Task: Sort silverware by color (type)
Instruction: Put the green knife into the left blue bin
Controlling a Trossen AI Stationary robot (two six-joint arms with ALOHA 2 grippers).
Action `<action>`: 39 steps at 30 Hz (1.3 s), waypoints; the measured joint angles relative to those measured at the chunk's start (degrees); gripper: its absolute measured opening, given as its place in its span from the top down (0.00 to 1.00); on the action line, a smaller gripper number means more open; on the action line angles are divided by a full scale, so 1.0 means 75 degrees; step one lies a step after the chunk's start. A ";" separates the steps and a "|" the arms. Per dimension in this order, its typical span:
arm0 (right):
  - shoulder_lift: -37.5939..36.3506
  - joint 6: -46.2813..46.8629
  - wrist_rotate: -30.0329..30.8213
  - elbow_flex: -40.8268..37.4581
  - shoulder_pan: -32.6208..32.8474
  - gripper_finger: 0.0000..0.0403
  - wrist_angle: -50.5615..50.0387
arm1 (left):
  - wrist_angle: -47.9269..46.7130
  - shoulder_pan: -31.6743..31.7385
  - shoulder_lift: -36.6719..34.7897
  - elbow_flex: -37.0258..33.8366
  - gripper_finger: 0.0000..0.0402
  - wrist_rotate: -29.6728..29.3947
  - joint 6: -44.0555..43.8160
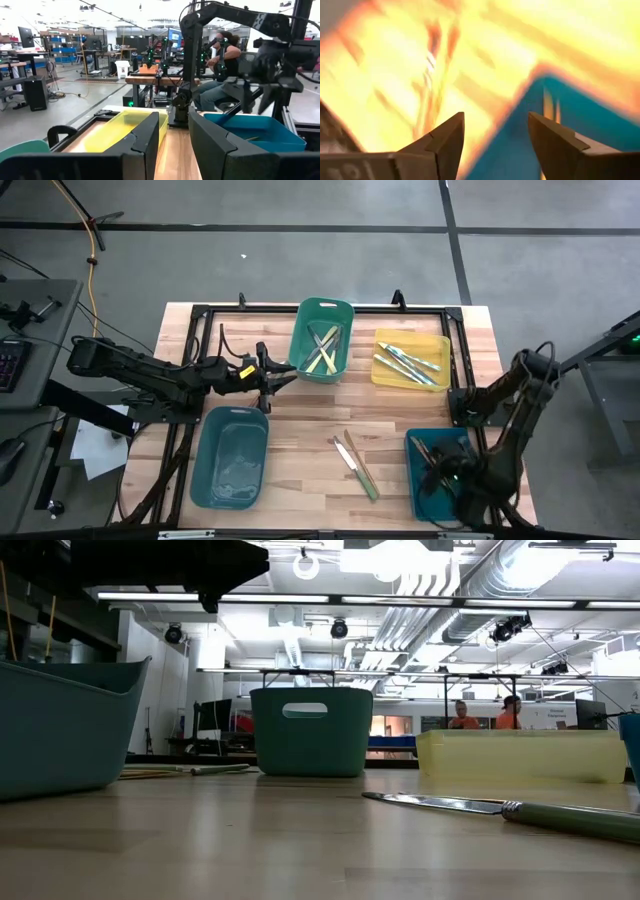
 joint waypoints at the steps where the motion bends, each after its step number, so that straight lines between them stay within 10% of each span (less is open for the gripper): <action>1: -0.0033 -0.0178 0.0528 0.0002 -0.0138 0.47 -0.0051 | -0.0028 0.0000 0.0000 0.0000 0.75 0.0006 -0.0061; 6: 0.0168 -0.1539 0.1029 -0.0001 -0.1374 0.45 0.0093 | -0.0605 0.0000 -0.0153 -0.0010 0.75 0.0424 -0.0221; 13: 0.0200 -0.6953 0.0756 0.0002 -0.3280 0.49 0.2281 | -0.2123 0.0003 -0.1447 -0.0009 0.75 0.0577 -0.0418; 21: -0.0557 -0.8207 -0.0565 -0.2248 -0.4911 0.52 0.3496 | -0.3891 0.0000 -0.2816 -0.0009 0.75 0.0466 -0.0617; 32: -0.1991 -1.2791 0.0599 -0.5397 -0.5913 0.52 1.2809 | -0.3873 0.0006 -0.2890 -0.0013 0.75 -0.0405 -0.0092; 39: -0.1120 -1.5816 -0.0474 -0.5959 -0.6888 0.52 1.7909 | -0.3461 0.0004 -0.2624 -0.0009 0.75 0.0212 0.0127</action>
